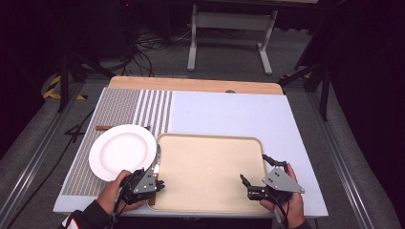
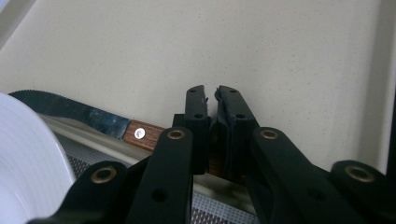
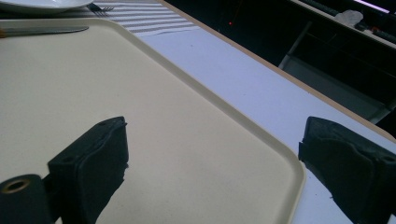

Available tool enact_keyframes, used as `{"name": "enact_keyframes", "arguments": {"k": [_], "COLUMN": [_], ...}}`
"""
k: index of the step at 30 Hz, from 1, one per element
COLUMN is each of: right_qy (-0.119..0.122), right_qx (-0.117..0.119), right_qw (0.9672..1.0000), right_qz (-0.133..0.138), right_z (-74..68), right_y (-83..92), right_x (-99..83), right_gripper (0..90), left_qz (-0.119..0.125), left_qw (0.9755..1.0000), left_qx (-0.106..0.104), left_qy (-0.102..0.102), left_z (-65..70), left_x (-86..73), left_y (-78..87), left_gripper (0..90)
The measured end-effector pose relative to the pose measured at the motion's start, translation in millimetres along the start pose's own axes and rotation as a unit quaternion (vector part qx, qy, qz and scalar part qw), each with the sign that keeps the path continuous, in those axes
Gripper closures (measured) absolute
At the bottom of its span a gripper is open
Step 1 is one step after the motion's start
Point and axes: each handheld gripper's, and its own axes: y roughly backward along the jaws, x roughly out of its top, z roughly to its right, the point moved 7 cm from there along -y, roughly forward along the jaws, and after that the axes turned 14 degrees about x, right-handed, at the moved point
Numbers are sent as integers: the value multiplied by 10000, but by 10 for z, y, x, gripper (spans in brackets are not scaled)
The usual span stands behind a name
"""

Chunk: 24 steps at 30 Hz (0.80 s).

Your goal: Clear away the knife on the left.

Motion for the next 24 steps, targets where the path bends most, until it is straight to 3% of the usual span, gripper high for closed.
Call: {"name": "enact_keyframes", "arguments": {"k": [4, 8, 24], "right_qy": [-31, -49, -31], "right_qx": [-42, -81, -59], "right_qw": [10000, 9999, 9999], "right_qz": [23, 73, 120], "right_z": [18, 31, 34], "right_y": [11, 31, 39], "right_x": [-4, 4, 14], "right_gripper": [84, 84, 85], "left_qz": [18, 318, 753], "left_qw": [9999, 9993, 9965], "left_qx": [19, 101, 341], "left_qy": [-126, -188, -91], "left_z": [4, -1, -121], "left_x": [4, 49, 102], "left_y": [8, 50, 167], "left_gripper": [798, 792, 643]}}
